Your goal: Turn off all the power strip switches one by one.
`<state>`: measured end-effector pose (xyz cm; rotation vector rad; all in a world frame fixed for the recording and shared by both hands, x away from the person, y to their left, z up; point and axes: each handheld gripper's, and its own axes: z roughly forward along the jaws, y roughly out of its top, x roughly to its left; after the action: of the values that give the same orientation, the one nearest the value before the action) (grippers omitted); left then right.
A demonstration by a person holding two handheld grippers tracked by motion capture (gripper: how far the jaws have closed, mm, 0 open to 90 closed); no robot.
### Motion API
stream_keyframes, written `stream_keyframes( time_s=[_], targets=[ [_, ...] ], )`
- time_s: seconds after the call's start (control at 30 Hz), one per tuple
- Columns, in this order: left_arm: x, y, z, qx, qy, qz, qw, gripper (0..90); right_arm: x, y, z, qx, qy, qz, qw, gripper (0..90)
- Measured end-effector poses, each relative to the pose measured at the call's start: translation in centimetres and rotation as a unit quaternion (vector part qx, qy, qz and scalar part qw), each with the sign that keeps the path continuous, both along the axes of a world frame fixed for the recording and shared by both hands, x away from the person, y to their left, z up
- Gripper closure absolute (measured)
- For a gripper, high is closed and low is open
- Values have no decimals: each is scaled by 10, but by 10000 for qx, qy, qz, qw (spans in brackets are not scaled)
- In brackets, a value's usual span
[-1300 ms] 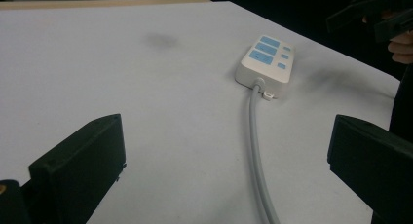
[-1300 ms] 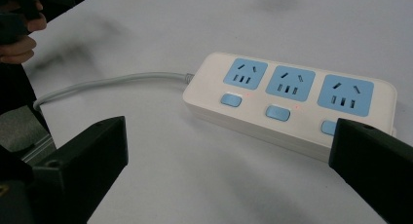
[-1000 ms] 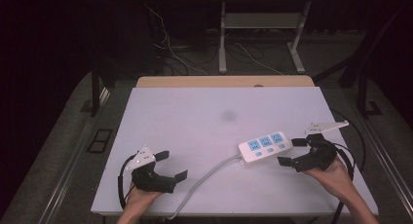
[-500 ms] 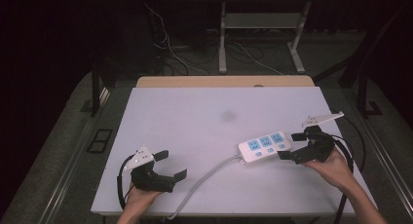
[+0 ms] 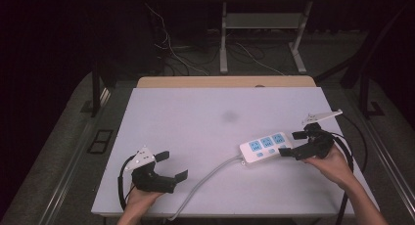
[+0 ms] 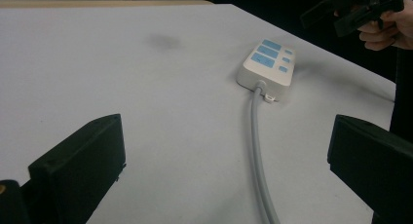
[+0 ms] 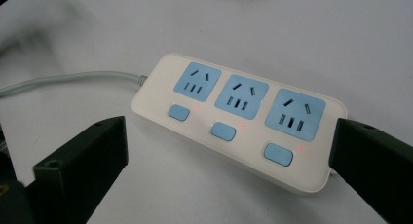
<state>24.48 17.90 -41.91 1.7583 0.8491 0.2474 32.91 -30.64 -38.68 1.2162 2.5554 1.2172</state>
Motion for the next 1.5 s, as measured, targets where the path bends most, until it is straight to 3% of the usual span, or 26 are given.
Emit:
stream_keyframes(
  time_s=[0.2, 0.43, 0.5, 0.53, 0.6, 0.7, 0.9, 0.93, 1.0, 1.1, 1.2, 1.23, 1.3, 1.33, 1.4, 1.5],
  targets=[
    [0, 0, 0, -11, 7, 7, 10000, 0, 4, -3, -2, 18, -28, -43, 10000, 6],
    [0, 0, 0, 16, 30, 8, 10000, 0, 5, -1, -6, -215, -155, -211, 9994, 6],
    [0, 0, 0, 25, 28, 9, 10000, 0, 5, 0, -7, -332, -174, -282, 9989, 47],
    [0, 0, 0, 32, 23, 7, 10000, 0, 5, -1, -7, -353, -237, -383, 9984, 164],
    [0, 0, 0, 31, 21, 8, 10000, 0, 6, -1, -7, -392, -232, -442, 9980, 170],
    [0, 0, 0, 38, 17, 17, 10000, 0, 7, -2, -9, -437, -205, -499, 9976, 314],
    [0, 0, 0, 38, 11, 11, 10000, 0, 9, -3, -11, -458, -86, -476, 9978, 441],
    [0, 0, 0, 56, 4, 6, 10000, 0, 10, -4, -12, -425, -40, -447, 9981, 496],
    [0, 0, 0, 62, 1, 6, 10000, 0, 11, -4, -13, -387, 20, -438, 9983, 512],
    [0, 0, 0, 57, -1, 11, 10000, 0, 15, -8, -17, -334, 338, -540, 9974, 593],
    [0, 0, 0, 69, -7, 7, 10000, 0, 15, -10, -20, -260, 391, -489, 9977, 686],
    [0, 0, 0, 71, -7, 11, 10000, 0, 15, -10, -20, -260, 391, -489, 9977, 686],
    [0, 1, 0, 64, -5, 18, 10000, 0, 14, -14, -23, -52, 270, -451, 9986, 798],
    [0, 1, 0, 61, -3, 22, 10000, 0, 14, -14, -23, -52, 270, -451, 9986, 798],
    [0, 1, -1, 58, -4, 22, 10000, 0, 14, -17, -24, -35, 220, -466, 9987, 885],
    [0, 0, -1, 81, -10, 13, 10000, 0, 14, -18, -26, 12, 181, -489, 9986, 899]
  ],
)
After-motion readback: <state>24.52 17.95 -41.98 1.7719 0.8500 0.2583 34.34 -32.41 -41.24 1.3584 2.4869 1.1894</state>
